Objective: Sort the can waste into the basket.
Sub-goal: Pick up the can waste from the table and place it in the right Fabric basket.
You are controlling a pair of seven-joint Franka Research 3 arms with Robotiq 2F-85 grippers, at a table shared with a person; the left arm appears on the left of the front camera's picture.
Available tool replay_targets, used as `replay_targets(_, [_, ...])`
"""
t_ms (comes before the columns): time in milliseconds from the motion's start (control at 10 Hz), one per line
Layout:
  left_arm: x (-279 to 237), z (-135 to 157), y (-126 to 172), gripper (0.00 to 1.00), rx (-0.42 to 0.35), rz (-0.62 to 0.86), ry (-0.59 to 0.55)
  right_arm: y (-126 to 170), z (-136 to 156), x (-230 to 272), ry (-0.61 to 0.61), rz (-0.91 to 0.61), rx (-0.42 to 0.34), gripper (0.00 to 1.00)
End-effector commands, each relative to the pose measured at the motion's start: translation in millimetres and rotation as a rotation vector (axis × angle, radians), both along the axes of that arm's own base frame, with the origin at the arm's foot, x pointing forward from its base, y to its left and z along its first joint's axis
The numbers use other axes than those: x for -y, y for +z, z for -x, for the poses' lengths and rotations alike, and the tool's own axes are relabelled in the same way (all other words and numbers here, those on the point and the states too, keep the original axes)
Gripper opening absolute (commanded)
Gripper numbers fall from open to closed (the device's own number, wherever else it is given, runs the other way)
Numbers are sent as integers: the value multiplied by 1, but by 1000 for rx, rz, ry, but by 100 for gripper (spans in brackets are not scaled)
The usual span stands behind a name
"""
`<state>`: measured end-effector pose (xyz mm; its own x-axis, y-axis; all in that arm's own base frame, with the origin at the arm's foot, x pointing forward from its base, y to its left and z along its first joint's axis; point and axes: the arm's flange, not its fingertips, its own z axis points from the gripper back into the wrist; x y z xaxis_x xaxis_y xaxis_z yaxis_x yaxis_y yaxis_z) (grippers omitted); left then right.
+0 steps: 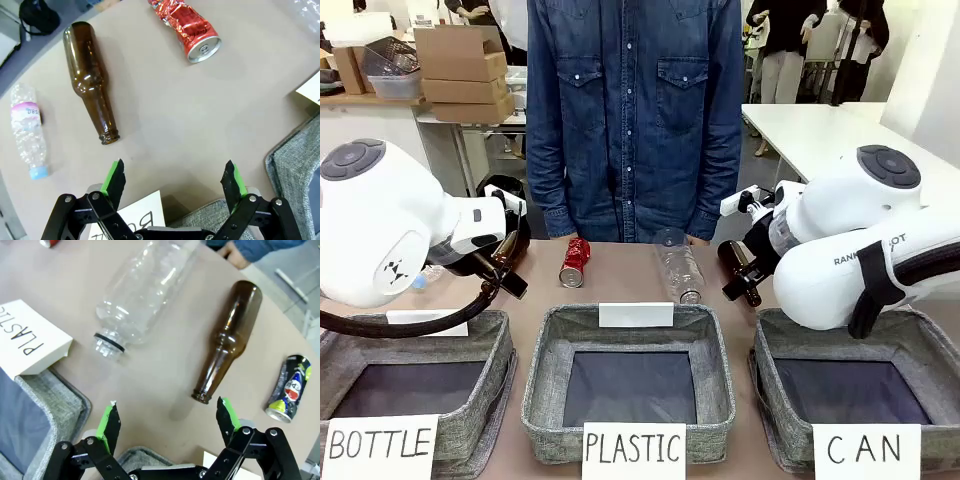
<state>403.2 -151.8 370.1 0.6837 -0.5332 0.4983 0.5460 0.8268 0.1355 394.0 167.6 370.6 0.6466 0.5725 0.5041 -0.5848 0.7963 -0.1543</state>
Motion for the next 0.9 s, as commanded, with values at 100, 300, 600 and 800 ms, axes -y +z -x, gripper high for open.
replay_targets(100, [0, 0, 0, 100, 0, 0, 0, 0, 0, 0, 0, 0, 0, 100])
replay_targets(300, [0, 0, 0, 100, 0, 0, 0, 0, 0, 0, 0, 0, 0, 100])
replay_targets(600, [0, 0, 0, 100, 0, 0, 0, 0, 0, 0, 0, 0, 0, 100])
replay_targets(800, [0, 0, 0, 100, 0, 0, 0, 0, 0, 0, 0, 0, 0, 100])
